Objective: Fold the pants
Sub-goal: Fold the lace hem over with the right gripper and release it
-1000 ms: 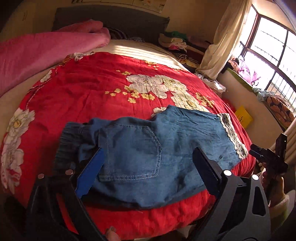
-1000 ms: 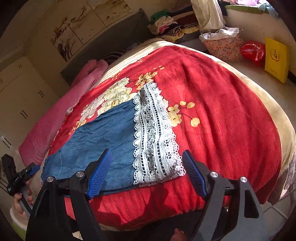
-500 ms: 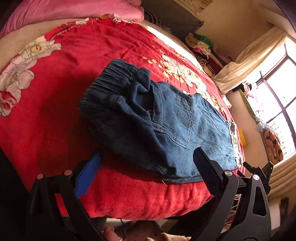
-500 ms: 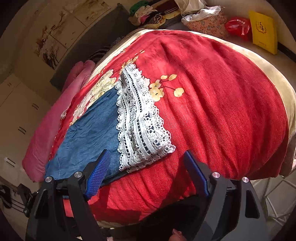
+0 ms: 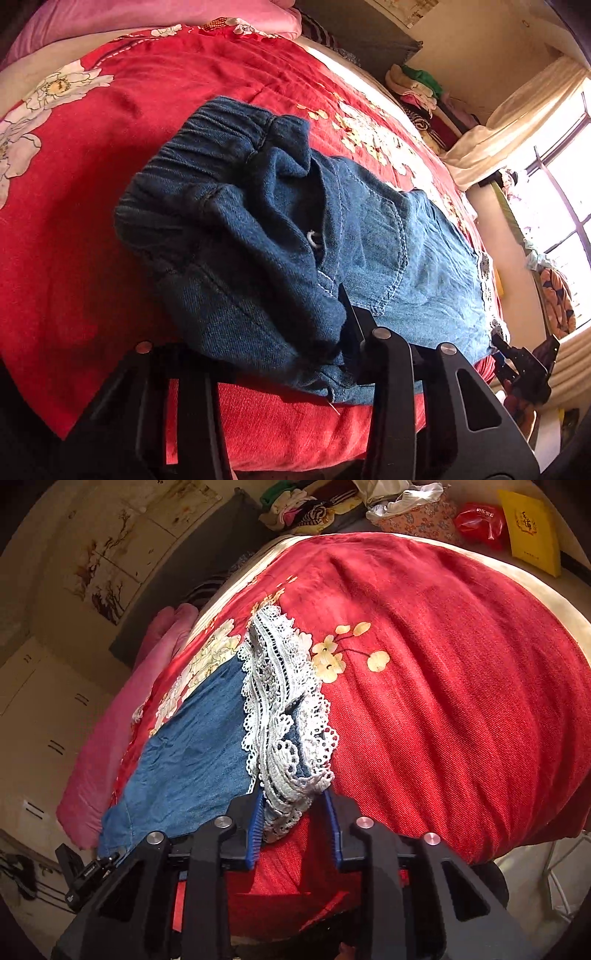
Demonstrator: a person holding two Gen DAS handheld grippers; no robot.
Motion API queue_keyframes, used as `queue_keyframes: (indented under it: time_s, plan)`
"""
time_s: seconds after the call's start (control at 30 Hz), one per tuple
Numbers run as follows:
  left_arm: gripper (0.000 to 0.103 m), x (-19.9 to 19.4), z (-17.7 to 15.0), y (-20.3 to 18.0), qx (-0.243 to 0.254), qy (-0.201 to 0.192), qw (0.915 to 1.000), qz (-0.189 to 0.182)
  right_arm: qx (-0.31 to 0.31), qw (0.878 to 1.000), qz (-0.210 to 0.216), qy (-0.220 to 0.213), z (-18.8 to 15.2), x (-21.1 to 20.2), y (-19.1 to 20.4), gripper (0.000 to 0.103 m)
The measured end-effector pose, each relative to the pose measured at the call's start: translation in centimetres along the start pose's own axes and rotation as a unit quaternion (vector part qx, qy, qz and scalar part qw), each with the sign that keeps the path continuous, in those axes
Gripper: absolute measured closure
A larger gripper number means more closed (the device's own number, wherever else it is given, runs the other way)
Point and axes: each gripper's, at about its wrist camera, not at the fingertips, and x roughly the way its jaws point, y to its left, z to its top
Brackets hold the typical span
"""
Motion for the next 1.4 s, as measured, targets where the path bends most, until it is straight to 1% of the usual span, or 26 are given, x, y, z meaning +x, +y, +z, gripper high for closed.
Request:
queue_keyframes:
  time_s: [0.07,0.13,0.23,0.33,0.47,0.53,0.7,0.73,0.77,0.8,0.97,1.07,1.13,1.23,1.3,1.4]
  plan:
    - [0.072,-0.1,-0.1,-0.2,0.006,0.002,1.0,0.004,-0.009,1.0,-0.008,-0.015,0.1,-1.0,0.0,0.081]
    - [0.07,0.0,-0.1,-0.5,0.016,0.001,0.9998,0.009,-0.008,1.0,-0.018,-0.012,0.2,-1.2,-0.4,0.081]
    - [0.068,0.4,-0.2,-0.5,0.023,-0.001,0.9996,0.016,-0.01,0.999,-0.041,0.002,-0.1,0.1,-0.7,0.081]
    - [0.066,0.5,-0.3,-0.5,0.035,-0.003,0.9991,0.023,-0.01,0.999,-0.048,0.002,-0.5,0.8,-0.9,0.081]
    - [0.063,0.3,-0.5,-0.7,0.046,-0.004,0.9984,0.031,-0.014,0.999,-0.051,0.003,-0.5,0.6,-0.5,0.08]
    - [0.056,-0.2,-0.6,-0.9,0.058,-0.006,0.9974,0.041,-0.01,0.999,-0.048,0.005,-0.4,0.3,-0.6,0.075]
    - [0.053,-1.8,-1.0,-1.1,0.076,-0.006,0.9958,0.052,-0.01,0.999,-0.053,0.004,-0.3,-0.5,-0.6,0.07]
    - [0.05,-2.2,-1.1,-1.1,0.075,-0.006,0.9958,0.052,-0.009,0.999,-0.052,0.004,-0.3,-0.7,-0.6,0.068]
    - [0.045,-2.6,-1.1,-1.1,0.075,-0.009,0.9954,0.058,-0.006,0.999,-0.051,0.003,-0.3,-0.8,-0.7,0.067]
    - [0.036,-3.1,-1.1,-1.2,0.078,-0.014,0.9946,0.067,-0.004,0.999,-0.05,0.003,-0.3,-1.0,-0.8,0.065]
    - [0.034,-5.8,-1.0,-2.0,0.097,-0.042,0.9913,0.078,0.003,0.999,-0.047,-0.007,-0.1,-2.2,-1.3,0.056]
    - [0.03,-7.1,-0.9,-3.3,0.115,-0.058,0.9878,0.087,0.003,0.999,-0.041,-0.018,0.0,-3.2,-1.4,0.052]
    - [0.026,-7.6,-0.8,-4.7,0.138,-0.067,0.9839,0.092,-0.002,0.999,-0.039,-0.026,0.0,-3.9,-1.2,0.049]
    - [0.022,-7.8,-0.9,-7.0,0.163,-0.071,0.9805,0.084,-0.022,0.998,-0.041,-0.038,0.0,-4.7,-0.4,0.041]
    - [0.022,-7.5,-1.0,-8.4,0.181,-0.069,0.9781,0.077,-0.037,0.997,-0.042,-0.046,-0.1,-5.3,0.2,0.036]
    - [0.018,-6.8,-1.2,-10.7,0.207,-0.066,0.9737,0.068,-0.061,0.995,-0.047,-0.056,-0.3,-5.9,1.2,0.031]
